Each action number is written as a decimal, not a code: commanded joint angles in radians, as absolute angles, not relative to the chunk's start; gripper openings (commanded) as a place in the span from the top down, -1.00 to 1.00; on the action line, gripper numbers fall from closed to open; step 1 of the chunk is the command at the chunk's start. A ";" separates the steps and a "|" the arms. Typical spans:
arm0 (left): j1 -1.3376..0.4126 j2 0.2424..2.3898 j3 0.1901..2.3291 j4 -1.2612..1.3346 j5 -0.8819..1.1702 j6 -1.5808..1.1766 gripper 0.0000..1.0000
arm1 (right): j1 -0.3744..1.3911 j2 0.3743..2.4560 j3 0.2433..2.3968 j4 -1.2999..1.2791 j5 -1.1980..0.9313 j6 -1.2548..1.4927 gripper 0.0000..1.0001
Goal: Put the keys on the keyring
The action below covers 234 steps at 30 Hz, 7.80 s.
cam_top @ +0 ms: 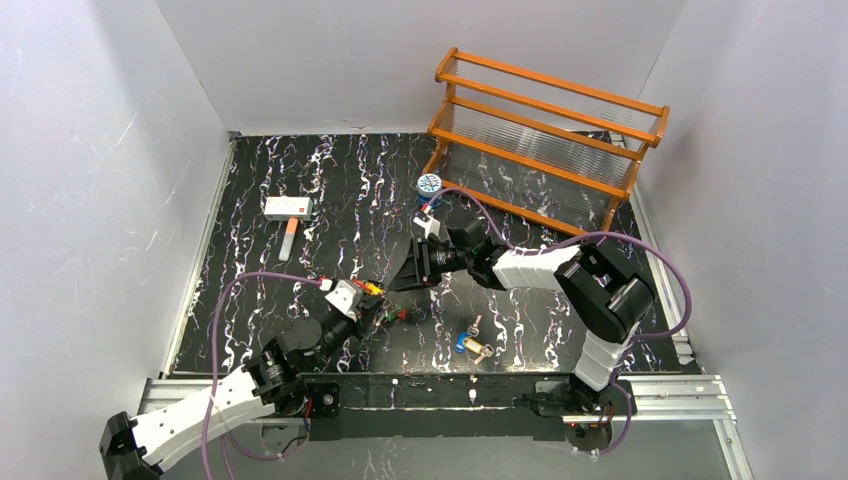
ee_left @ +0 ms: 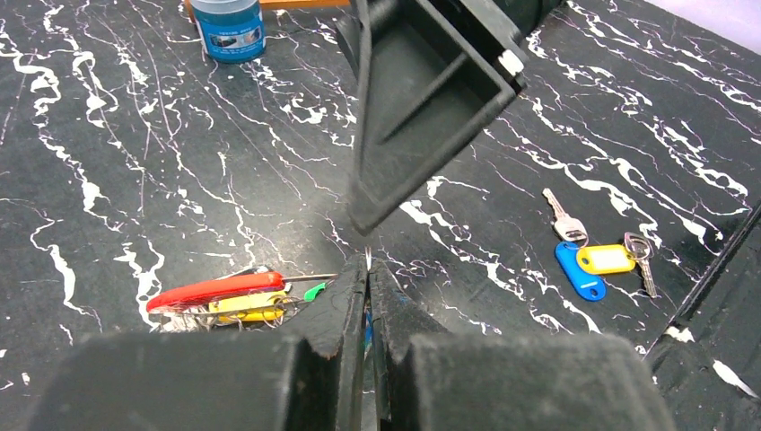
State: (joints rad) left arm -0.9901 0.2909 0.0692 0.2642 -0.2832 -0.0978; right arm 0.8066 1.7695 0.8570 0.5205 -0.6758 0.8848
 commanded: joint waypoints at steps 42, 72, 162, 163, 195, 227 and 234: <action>-0.988 0.382 0.041 0.452 -0.226 0.057 1.00 | 0.867 1.658 0.925 0.311 -0.516 1.071 -0.07; -0.988 0.519 0.045 0.543 -0.232 0.029 1.00 | 0.885 1.706 0.936 0.403 -0.575 1.149 0.20; -0.729 1.009 0.291 0.388 -0.153 -0.595 -0.53 | 0.644 1.729 0.838 0.186 -0.424 0.738 0.97; -0.729 1.010 0.291 0.389 -0.151 -0.592 -0.52 | 0.645 1.718 0.842 0.172 -0.422 0.723 0.97; -0.729 0.678 0.210 0.359 -0.106 -0.430 -0.27 | 0.782 1.796 1.201 -0.373 -0.578 0.192 0.97; -0.728 0.771 0.156 0.420 -0.074 -0.566 -0.16 | 0.713 1.792 0.855 0.236 -0.740 0.601 0.18; -0.729 0.757 0.151 0.419 -0.076 -0.566 -0.17 | 0.715 1.839 0.872 0.248 -0.710 0.622 0.36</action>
